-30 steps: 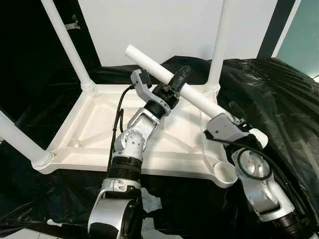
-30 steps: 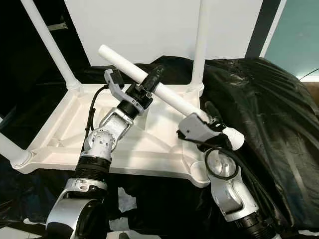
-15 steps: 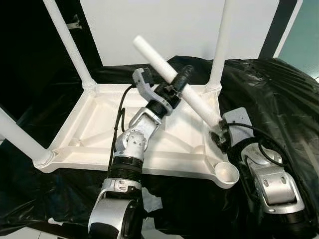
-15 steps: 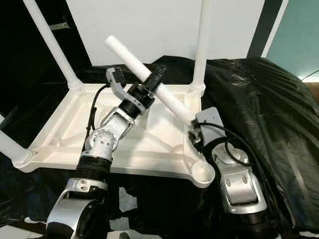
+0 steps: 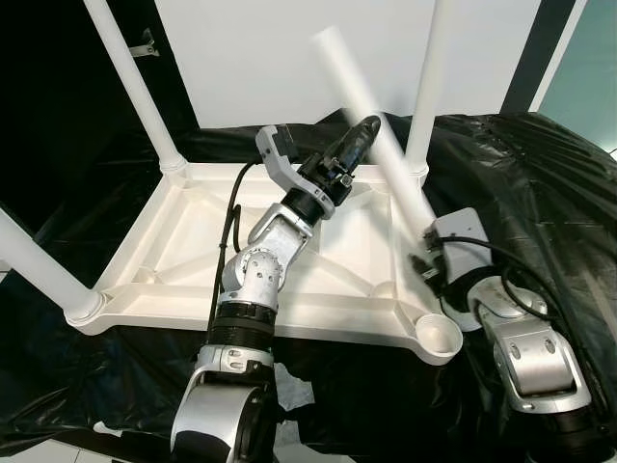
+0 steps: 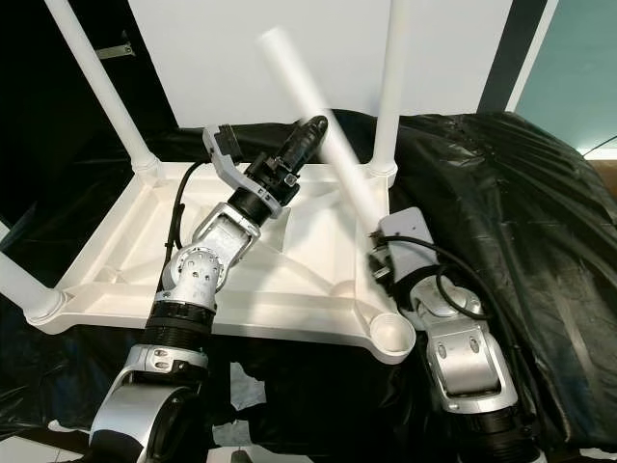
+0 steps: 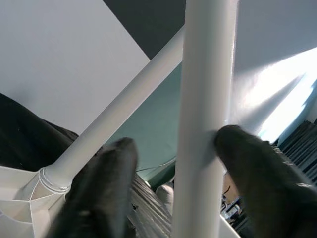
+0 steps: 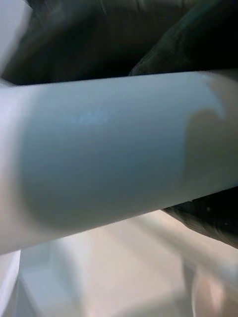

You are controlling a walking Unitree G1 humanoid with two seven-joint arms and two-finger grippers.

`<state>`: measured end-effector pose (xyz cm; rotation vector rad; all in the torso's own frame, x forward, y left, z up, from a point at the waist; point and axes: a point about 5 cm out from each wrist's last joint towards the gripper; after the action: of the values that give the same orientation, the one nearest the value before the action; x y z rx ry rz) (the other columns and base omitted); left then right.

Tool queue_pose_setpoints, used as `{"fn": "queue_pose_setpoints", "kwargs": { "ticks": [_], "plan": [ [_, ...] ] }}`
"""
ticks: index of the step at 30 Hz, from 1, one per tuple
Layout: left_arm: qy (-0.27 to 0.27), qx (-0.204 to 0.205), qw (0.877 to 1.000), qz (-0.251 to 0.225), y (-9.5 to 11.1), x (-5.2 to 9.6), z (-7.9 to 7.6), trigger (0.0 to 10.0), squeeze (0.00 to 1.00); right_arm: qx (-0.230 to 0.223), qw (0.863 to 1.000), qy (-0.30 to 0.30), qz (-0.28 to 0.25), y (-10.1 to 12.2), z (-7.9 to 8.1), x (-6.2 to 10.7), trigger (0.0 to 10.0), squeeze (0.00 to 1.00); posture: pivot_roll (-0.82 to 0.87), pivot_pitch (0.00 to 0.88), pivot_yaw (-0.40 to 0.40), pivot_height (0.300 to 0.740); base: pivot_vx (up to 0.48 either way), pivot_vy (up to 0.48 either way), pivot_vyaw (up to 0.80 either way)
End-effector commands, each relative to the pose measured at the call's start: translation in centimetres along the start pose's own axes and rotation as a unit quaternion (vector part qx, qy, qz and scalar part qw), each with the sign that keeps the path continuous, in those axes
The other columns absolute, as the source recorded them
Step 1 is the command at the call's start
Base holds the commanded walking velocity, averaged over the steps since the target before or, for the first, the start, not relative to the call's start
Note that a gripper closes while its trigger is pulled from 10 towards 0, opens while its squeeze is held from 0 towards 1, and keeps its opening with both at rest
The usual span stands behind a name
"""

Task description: Building children table

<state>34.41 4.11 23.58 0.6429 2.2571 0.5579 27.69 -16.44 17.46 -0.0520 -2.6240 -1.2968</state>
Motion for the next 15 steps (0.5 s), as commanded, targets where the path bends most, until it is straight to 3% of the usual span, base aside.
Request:
{"fn": "queue_pose_setpoints", "kwargs": {
  "ticks": [1, 2, 3, 7, 9, 11, 13, 15],
  "plan": [
    [-0.008, -0.009, 1.000, -0.001, -0.4, -0.5, -0.5, 10.0, 1.00, 0.042, 0.998, -0.034, -0.036, 1.3, 0.3, 0.0, 0.0, 0.00, -0.14, 0.000, 0.064, 0.740, 0.000, 0.000, 0.00],
    [-0.008, -0.009, 1.000, -0.001, -0.4, -0.5, -0.5, 10.0, 1.00, 0.042, 0.998, -0.034, -0.036, 1.3, 0.3, 0.0, 0.0, 0.00, -0.14, 0.000, 0.064, 0.740, 0.000, 0.000, 0.00],
    [-0.006, -0.020, 1.000, 0.002, -0.5, -0.6, -0.6, 10.0, 0.00, 0.071, 0.996, -0.045, -0.040, 1.3, 0.8, 0.0, 0.0, 0.00, -0.13, 0.000, 0.065, 0.740, 0.000, 0.000, 0.00],
    [-0.010, -0.019, 1.000, 0.004, -0.6, -0.6, -0.7, 10.0, 0.00, 0.115, 0.991, -0.051, -0.043, 1.3, 1.4, -0.1, 0.0, 0.00, -0.13, 0.000, 0.064, 0.740, 0.000, 0.000, 0.00],
    [-0.014, -0.021, 1.000, 0.007, -0.6, -0.5, -0.8, 10.0, 0.00, 0.161, 0.984, -0.063, -0.040, 1.1, 1.5, -0.3, 0.0, 0.00, -0.13, 0.000, 0.064, 0.740, 0.000, 0.000, 0.00],
    [-0.014, -0.022, 1.000, 0.008, -0.7, -0.5, -0.9, 10.0, 0.00, 0.173, 0.982, -0.066, -0.037, 1.0, 1.4, -0.3, 0.0, 0.00, -0.13, 0.000, 0.064, 0.740, 0.000, 0.000, 0.00],
    [-0.015, -0.033, 0.999, 0.010, -0.6, -0.5, -0.9, 10.0, 0.00, 0.221, 0.972, -0.073, -0.041, 1.0, 1.3, -0.7, 0.0, 0.00, -0.12, 0.000, 0.058, 0.740, 0.000, 0.000, 0.00],
    [-0.015, -0.036, 0.999, 0.011, -0.6, -0.5, -0.9, 10.0, 0.00, 0.228, 0.970, -0.075, -0.043, 1.0, 1.3, -0.8, 0.0, 0.00, -0.12, 0.000, 0.058, 0.740, 0.000, 0.000, 0.00]
  ]
}}
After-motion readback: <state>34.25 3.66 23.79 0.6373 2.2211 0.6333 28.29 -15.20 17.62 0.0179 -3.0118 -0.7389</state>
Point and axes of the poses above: a point about 5 cm out from each wrist's last joint towards the gripper, its own x axis pointing back from the gripper into the wrist, its own y axis along the axis of the wrist's last joint, z = x × y, and after that the axes turned 6 degrees about x, right-handed
